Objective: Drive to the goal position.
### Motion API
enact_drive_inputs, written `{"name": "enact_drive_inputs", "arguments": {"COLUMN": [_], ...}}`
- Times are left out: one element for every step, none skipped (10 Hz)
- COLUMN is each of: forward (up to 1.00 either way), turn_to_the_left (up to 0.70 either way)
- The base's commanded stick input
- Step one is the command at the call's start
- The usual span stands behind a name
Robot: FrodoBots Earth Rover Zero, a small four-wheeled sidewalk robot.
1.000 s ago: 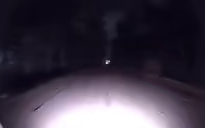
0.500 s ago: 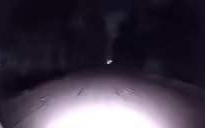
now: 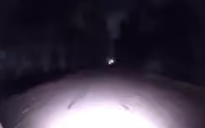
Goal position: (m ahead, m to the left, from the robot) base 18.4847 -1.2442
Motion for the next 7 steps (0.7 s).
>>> {"name": "enact_drive_inputs", "arguments": {"forward": [1.0, 1.0, 1.0, 1.0, 1.0, 1.0, 1.0], "turn_to_the_left": [-0.16, 0.0, 0.0, 0.0, 0.0, 0.0, 0.0]}}
